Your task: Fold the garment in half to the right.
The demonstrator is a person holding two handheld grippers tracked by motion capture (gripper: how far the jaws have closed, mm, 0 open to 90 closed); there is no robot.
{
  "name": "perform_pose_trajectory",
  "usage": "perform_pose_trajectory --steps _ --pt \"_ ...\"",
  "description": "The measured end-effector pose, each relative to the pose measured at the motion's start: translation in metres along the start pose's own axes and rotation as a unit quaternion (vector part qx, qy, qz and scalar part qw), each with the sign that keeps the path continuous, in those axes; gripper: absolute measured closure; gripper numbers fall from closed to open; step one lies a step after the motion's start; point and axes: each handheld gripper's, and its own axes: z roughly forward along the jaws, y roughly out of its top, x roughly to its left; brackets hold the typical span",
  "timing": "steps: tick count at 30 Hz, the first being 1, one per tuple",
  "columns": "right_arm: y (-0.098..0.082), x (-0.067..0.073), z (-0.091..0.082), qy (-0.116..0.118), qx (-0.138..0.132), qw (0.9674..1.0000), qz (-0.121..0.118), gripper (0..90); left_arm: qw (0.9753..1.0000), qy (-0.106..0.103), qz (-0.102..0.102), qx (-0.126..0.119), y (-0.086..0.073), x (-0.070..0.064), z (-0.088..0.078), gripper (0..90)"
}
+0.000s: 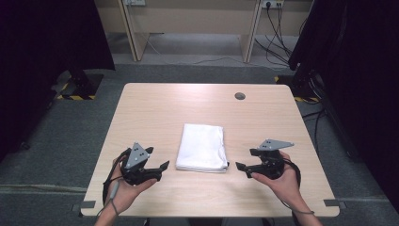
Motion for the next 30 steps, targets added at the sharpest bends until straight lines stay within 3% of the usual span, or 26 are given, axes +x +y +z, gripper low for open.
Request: perform_pose_trajectory --steps 13,30 --pt "-0.012 -0.012 -0.018 -0.015 -0.016 0.9997 0.013 16.7 0.9999 0.014 -0.001 -0.001 -0.009 0.003 -0.009 24.4" --pt "-0.033 -0.029 -0.044 -0.042 -0.035 0.9981 0.029 14.6 0.9994 0.03 -0.018 -0.005 -0.023 0.013 -0.026 23.4"
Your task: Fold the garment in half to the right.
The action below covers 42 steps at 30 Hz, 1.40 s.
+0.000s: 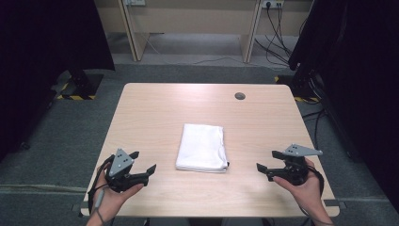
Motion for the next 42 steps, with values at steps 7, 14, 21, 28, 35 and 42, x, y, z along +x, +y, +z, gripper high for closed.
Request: perform_pose_trajectory --steps 7,14,21,28,35,42 --pt "-0.008 -0.007 -0.006 -0.009 0.002 0.9999 0.006 14.3 0.9999 0.009 -0.008 -0.002 -0.008 0.005 -0.004 23.4" --pt "-0.02 -0.017 -0.015 -0.024 0.0 0.9996 0.018 14.2 0.9997 0.019 -0.018 -0.003 -0.016 0.012 -0.009 23.3" --pt "-0.024 -0.023 -0.02 -0.033 -0.004 0.9992 0.023 14.0 0.9993 0.026 -0.027 -0.003 -0.023 0.016 -0.011 23.3" --pt "-0.029 -0.027 -0.024 -0.04 -0.008 0.9988 0.028 13.7 0.999 0.031 -0.033 -0.001 -0.027 0.02 -0.012 23.3" --pt "-0.035 -0.033 -0.027 -0.047 -0.006 0.9983 0.035 13.5 0.9984 0.037 -0.043 0.002 -0.034 0.026 -0.011 23.3" --pt "-0.04 -0.039 -0.029 -0.054 -0.007 0.9976 0.043 13.3 0.9979 0.043 -0.049 0.004 -0.038 0.03 -0.011 23.3"
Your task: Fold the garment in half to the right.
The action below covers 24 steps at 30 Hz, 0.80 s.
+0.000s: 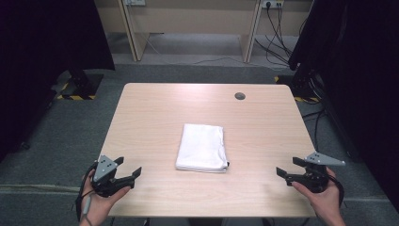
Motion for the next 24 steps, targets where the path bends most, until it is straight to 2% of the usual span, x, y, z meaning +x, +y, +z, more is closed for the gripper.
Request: perform_pose_trajectory --steps 10,24 --pt "-0.006 -0.007 0.0 -0.009 0.003 0.9999 0.008 13.1 0.9996 0.022 -0.017 0.003 -0.007 0.011 0.002 23.3" --pt "-0.009 -0.019 0.001 -0.027 0.0 0.9995 0.019 12.6 0.9989 0.027 -0.036 0.009 -0.012 0.019 0.012 23.2"
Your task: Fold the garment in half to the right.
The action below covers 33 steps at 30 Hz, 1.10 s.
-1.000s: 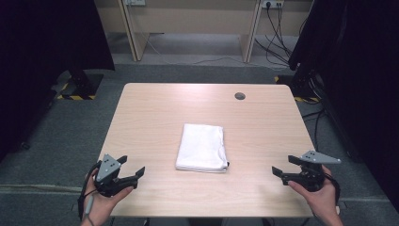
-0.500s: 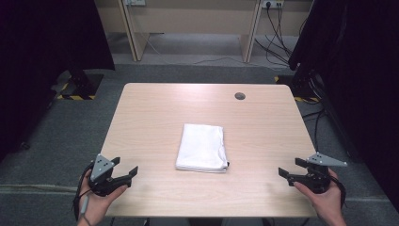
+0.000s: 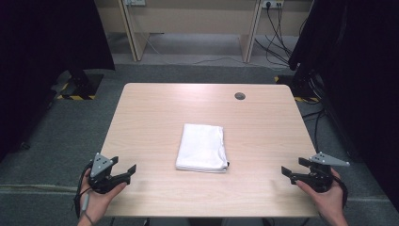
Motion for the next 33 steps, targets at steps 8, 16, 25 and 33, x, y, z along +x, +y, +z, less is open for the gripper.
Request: perform_pose_trajectory --steps 8,16,25,33 --pt "-0.003 -0.006 0.001 -0.009 -0.002 0.9999 0.008 12.2 0.9999 0.001 -0.011 0.003 0.0 0.004 0.006 23.1" --pt "-0.005 -0.011 0.004 -0.016 0.001 0.9998 0.013 12.1 0.9998 -0.002 -0.016 0.009 -0.003 0.004 0.013 23.0" --pt "-0.006 -0.013 0.007 -0.017 0.001 0.9997 0.017 12.0 0.9997 -0.007 -0.021 0.013 -0.003 0.004 0.021 23.0" --pt "-0.008 -0.012 0.011 -0.017 -0.002 0.9996 0.023 12.0 0.9996 -0.012 -0.024 0.008 -0.004 0.003 0.024 22.9"
